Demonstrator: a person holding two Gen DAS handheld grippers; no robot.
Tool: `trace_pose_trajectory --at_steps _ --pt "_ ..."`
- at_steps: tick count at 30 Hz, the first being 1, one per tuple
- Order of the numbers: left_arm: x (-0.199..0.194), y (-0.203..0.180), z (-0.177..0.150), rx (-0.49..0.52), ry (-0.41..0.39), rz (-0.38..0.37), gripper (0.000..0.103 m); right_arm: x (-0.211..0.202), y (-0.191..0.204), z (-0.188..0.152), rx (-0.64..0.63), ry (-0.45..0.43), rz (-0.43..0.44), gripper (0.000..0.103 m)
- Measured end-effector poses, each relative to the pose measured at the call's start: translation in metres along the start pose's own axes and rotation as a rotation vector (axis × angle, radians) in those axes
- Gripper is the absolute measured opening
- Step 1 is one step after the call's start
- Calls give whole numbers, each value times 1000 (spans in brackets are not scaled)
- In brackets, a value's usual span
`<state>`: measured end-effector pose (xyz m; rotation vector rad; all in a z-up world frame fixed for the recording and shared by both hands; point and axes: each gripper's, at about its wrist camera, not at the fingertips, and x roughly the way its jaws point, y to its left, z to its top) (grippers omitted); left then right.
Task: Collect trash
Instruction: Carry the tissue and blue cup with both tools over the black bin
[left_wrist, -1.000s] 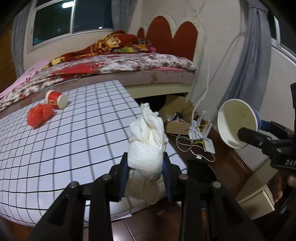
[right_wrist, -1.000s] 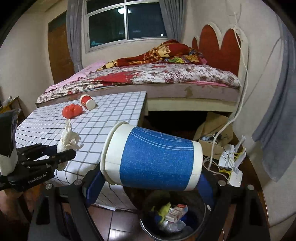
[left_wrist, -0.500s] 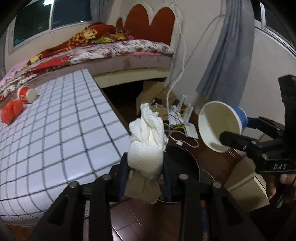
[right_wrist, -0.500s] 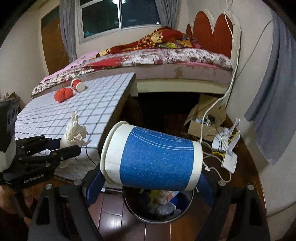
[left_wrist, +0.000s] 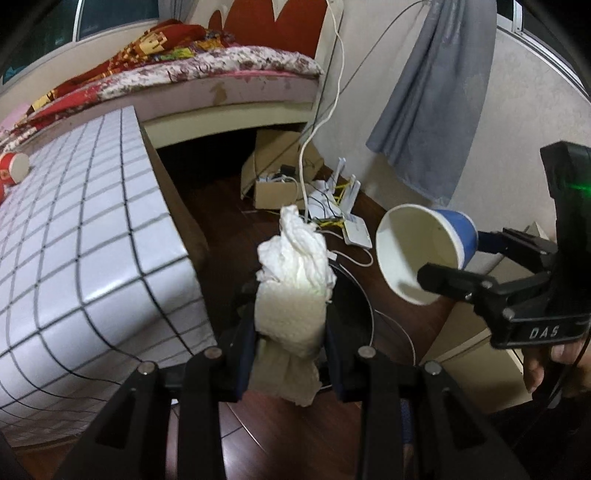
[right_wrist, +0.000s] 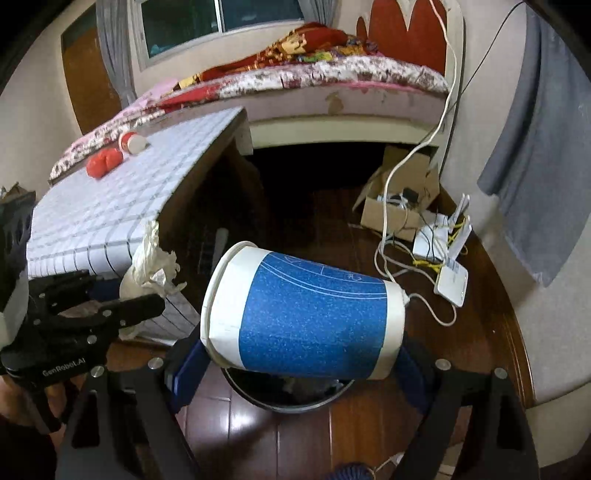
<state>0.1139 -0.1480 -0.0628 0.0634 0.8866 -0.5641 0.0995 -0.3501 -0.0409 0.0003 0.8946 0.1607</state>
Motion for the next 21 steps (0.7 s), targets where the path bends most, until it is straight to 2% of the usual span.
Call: trace_pose_trajectory --at_steps 12,21 --pt "36 -1 -7 -33 59 -29 35 33 -10 0 56 62 50 88" --pt "67 6 -12 -66 98 -62 37 70 -16 9 152 124 144 89"
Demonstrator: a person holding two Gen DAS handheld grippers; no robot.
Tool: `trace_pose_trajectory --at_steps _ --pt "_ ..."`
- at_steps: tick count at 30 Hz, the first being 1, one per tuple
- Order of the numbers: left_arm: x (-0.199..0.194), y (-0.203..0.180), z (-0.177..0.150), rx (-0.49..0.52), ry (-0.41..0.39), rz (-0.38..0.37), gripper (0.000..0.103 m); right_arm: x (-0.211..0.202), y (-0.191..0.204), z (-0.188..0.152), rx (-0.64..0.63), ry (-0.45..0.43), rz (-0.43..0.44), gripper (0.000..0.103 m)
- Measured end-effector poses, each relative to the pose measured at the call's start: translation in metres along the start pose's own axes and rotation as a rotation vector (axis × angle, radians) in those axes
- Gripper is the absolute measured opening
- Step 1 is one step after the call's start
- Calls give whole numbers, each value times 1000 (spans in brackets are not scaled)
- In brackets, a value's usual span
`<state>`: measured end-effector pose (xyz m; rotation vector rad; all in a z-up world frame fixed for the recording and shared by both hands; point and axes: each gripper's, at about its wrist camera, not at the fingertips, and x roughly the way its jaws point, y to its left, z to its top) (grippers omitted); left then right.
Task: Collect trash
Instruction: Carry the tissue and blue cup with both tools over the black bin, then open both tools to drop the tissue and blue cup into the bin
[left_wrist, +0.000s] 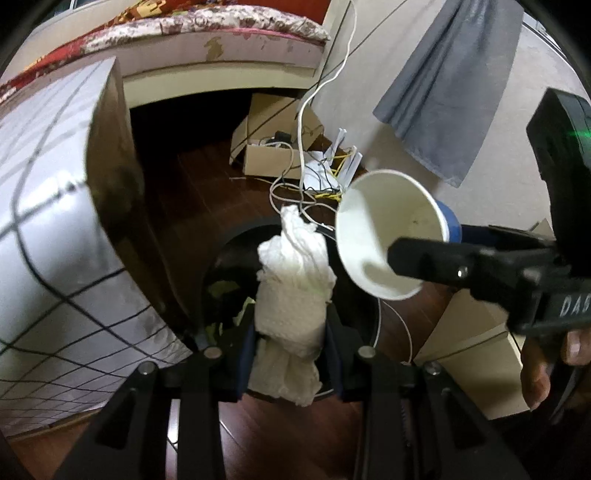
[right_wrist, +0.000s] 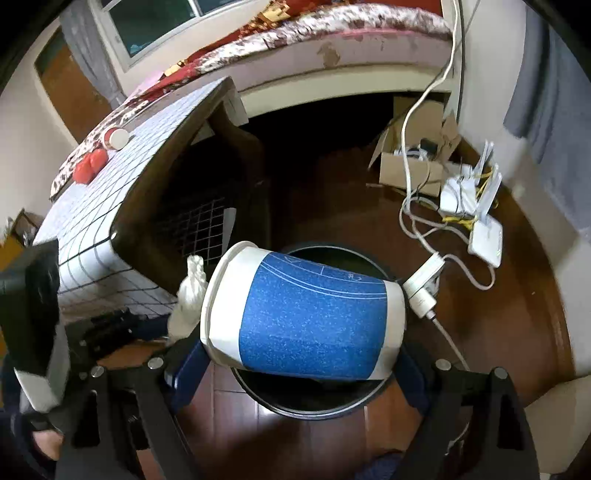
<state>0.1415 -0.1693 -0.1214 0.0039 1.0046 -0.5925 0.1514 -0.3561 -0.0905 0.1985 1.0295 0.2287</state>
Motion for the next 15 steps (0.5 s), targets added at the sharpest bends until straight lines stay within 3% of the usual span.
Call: trace_pose_trajectory --at_steps 1,2,3,5,15 --pt "2 1 0 -6 -3 -15 38 5 -1 3 18 11 16 89" --pt "5 2 -1 -15 -11 -28 47 11 -3 5 39 28 16 89" --pt "7 2 -1 -18 -10 -21 67 14 -5 6 55 39 1 92" --pt "11 2 -3 -20 -12 8 77 18 -11 8 84 43 -44 102" --pt "12 10 -9 -44 2 98 89 7 -38 5 148 30 -144 102"
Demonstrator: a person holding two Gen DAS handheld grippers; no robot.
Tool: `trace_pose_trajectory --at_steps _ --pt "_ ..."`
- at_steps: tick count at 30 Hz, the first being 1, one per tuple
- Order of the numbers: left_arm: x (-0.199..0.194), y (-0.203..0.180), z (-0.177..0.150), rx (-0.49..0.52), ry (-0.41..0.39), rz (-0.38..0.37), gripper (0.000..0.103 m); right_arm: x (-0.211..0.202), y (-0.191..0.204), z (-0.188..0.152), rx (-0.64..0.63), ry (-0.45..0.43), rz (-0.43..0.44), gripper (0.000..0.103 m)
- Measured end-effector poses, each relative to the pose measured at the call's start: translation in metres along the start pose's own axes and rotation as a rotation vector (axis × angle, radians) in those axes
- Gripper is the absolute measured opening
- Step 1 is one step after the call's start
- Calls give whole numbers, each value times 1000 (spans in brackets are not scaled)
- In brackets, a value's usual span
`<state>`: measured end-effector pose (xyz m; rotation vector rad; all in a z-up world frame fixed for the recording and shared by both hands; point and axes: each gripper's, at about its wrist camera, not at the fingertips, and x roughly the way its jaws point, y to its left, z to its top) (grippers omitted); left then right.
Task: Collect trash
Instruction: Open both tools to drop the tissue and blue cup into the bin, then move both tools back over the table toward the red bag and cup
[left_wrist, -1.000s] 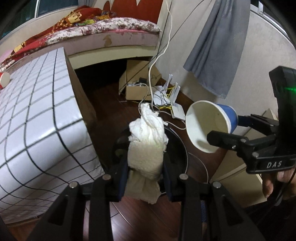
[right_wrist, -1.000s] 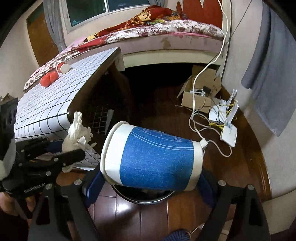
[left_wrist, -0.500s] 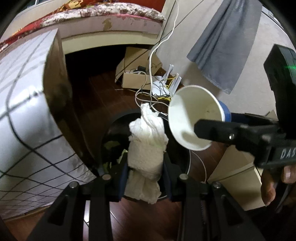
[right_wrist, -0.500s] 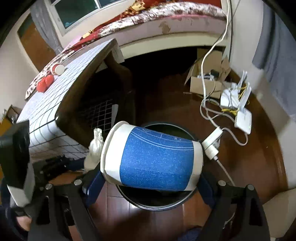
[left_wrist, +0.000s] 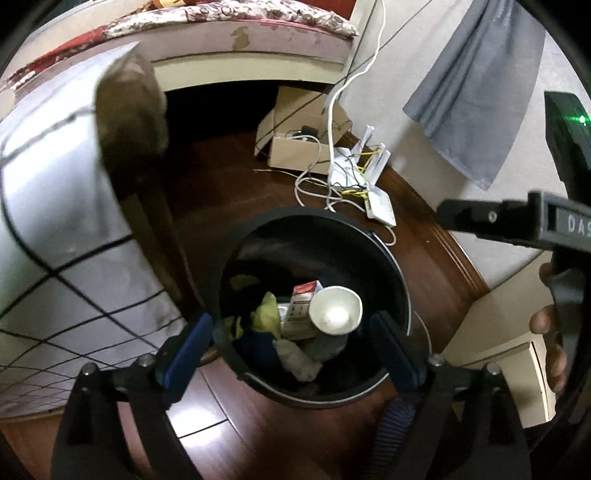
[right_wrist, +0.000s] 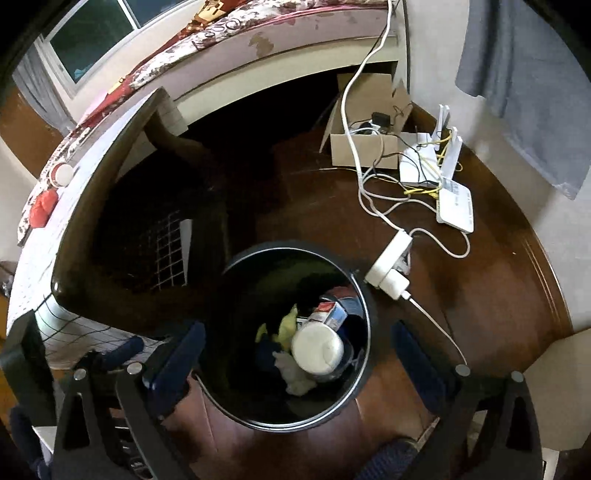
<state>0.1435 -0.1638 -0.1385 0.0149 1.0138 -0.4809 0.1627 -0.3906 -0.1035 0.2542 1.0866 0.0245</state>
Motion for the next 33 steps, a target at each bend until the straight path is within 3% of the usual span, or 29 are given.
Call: trace_pose_trajectory --at_steps 16,33 --pt "-47 11 0 18 -65 71 89 -25 36 -17 -157 -34 -63 102" --pt "-108 26 -6 3 -148 138 89 -61 65 -26 -230 -107 -58 102"
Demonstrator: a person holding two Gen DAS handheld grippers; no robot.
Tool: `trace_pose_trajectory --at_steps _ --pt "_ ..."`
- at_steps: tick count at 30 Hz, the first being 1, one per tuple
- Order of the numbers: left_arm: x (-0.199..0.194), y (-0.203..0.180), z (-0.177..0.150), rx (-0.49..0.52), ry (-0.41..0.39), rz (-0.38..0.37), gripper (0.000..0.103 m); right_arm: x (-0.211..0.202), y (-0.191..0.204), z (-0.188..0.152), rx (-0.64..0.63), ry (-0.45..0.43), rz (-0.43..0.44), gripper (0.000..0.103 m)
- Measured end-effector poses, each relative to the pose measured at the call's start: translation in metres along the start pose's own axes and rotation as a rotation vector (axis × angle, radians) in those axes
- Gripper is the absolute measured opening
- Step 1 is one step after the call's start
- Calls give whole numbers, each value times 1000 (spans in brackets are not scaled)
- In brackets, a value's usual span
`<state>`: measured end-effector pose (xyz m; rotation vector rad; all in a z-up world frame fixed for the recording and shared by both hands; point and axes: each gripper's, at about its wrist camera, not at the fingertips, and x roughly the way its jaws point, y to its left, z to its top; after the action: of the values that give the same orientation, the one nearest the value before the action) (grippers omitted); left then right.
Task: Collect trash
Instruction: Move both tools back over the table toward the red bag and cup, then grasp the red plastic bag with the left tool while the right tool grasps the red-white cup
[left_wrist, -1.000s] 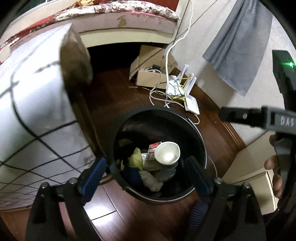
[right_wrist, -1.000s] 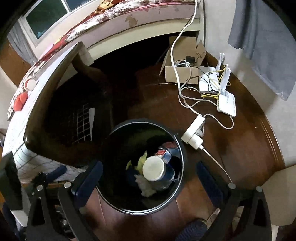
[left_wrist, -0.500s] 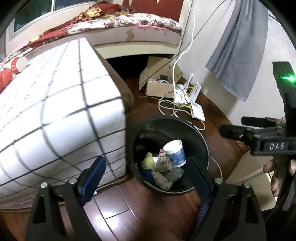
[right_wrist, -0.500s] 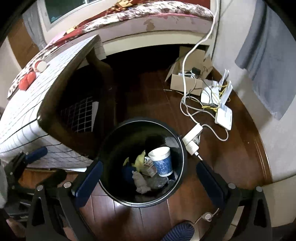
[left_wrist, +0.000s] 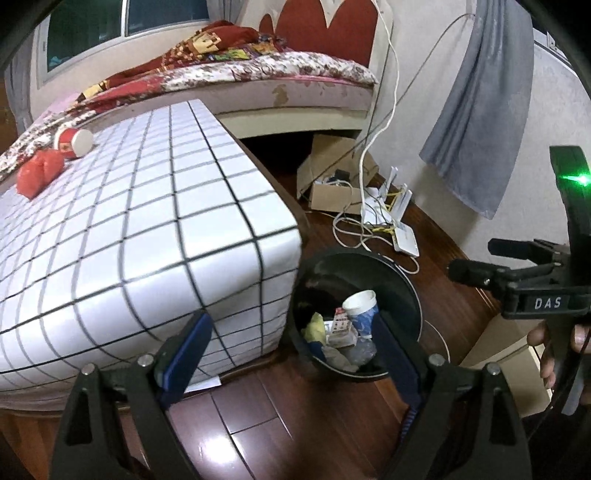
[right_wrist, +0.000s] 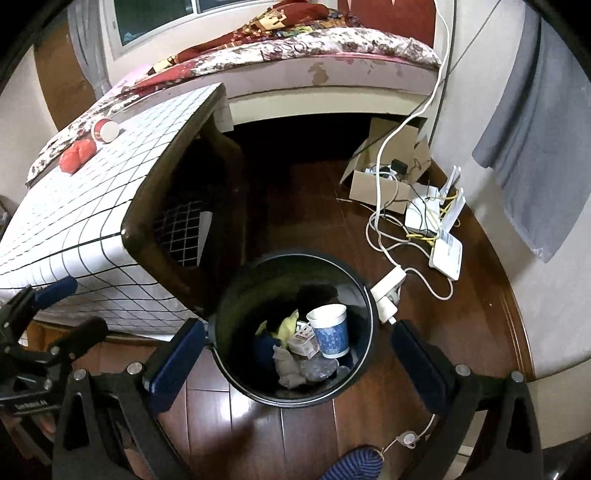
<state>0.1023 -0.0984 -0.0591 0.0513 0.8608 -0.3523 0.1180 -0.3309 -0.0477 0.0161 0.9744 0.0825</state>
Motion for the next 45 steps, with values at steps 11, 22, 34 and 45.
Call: trace_pose_trajectory --at_steps 11,22,34,45 --pt "-39 48 20 -37 -92 88 92 -20 48 42 -55 -96 42 102" --pt "-68 157 30 -159 -147 248 97 -3 140 66 -178 -145 104 102" --pt "-61 246 47 -227 -160 340 98 16 224 105 -295 -164 154 102" --pt "-18 329 110 -311 -177 363 98 73 283 203 -325 -150 244 102"
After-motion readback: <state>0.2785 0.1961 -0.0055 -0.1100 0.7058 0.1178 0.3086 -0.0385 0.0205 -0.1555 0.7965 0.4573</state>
